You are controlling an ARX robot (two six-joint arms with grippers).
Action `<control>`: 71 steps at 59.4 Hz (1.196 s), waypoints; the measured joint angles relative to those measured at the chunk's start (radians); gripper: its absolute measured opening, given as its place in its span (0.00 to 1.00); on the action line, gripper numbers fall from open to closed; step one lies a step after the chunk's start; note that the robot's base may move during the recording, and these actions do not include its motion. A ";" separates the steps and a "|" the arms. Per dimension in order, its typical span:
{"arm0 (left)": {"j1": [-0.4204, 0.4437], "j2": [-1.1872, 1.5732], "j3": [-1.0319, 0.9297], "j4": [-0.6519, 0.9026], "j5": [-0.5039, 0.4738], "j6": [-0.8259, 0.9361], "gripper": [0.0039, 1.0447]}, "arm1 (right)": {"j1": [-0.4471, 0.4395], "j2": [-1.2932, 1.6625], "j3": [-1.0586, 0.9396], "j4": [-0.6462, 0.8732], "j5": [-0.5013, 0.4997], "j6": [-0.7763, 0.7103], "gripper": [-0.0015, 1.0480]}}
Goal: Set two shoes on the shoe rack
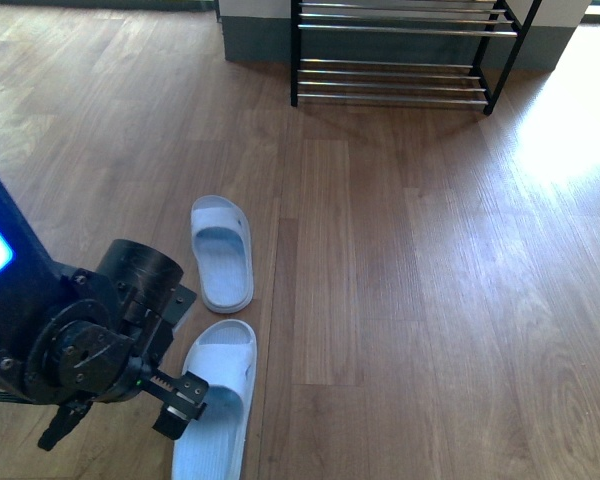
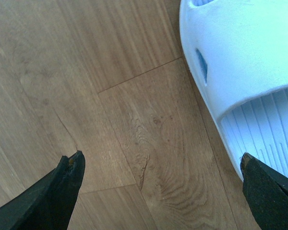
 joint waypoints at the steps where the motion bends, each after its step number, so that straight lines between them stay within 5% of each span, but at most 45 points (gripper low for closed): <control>1: -0.005 0.011 0.010 0.007 0.003 0.008 0.91 | 0.000 0.000 0.000 0.000 0.000 0.000 0.91; 29: -0.054 0.224 0.176 0.092 0.022 0.091 0.91 | 0.000 0.000 0.000 0.000 0.000 0.000 0.91; 46: -0.023 0.288 0.224 0.180 -0.047 0.171 0.91 | 0.000 0.000 0.000 0.000 0.000 0.000 0.91; 64: -0.002 0.306 0.230 0.188 -0.096 0.187 0.43 | 0.000 0.000 0.000 0.000 0.000 0.000 0.91; 71: 0.014 0.304 0.228 0.161 -0.090 0.140 0.18 | 0.000 0.000 0.000 0.000 0.000 0.000 0.91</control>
